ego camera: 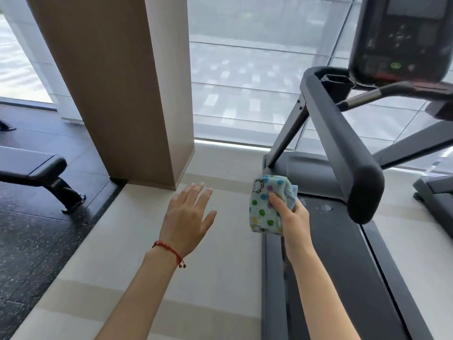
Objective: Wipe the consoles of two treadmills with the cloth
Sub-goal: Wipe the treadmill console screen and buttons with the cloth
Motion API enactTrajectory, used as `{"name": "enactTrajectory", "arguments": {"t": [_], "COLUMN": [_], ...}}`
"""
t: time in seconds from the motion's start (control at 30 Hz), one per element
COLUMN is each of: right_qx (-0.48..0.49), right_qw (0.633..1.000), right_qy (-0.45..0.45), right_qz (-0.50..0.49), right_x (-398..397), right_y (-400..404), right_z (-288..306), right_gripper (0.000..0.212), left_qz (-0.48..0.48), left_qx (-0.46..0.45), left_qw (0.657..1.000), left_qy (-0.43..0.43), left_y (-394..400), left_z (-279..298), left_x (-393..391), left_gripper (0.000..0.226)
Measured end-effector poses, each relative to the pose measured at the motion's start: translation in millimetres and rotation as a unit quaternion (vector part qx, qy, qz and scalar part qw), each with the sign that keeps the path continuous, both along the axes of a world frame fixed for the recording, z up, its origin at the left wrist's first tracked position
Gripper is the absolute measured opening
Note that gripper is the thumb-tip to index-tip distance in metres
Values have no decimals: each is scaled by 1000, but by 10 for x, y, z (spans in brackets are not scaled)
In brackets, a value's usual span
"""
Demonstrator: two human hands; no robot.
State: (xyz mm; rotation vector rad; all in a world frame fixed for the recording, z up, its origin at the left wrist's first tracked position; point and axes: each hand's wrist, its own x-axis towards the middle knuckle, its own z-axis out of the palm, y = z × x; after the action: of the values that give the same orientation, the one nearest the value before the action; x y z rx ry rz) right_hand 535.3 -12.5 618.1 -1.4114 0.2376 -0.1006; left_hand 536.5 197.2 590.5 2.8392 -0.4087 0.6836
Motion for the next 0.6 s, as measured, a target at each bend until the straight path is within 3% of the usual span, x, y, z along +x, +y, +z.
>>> {"name": "enactTrajectory", "arguments": {"t": [0.27,0.47,0.6], "right_qx": [1,8,-4], "right_qw": [999,997,996], "right_qy": [-21,-28,-18], "right_qz": [-27,-70,-91], "right_x": [1174,2300,2990], "right_y": [-112,-118,-122], "right_z": [198,384,582], "right_gripper": [23,16,28], "left_qz": [-33,-71,-99], "left_qx": [-5,10,12], "left_qw": [999,997,994], "left_qy": [-38,-40,-39], "left_y": [-97,-149,-199], "left_z": [191,296,464], "left_x": [1293,2620,3465], "left_gripper": [50,46,51]}}
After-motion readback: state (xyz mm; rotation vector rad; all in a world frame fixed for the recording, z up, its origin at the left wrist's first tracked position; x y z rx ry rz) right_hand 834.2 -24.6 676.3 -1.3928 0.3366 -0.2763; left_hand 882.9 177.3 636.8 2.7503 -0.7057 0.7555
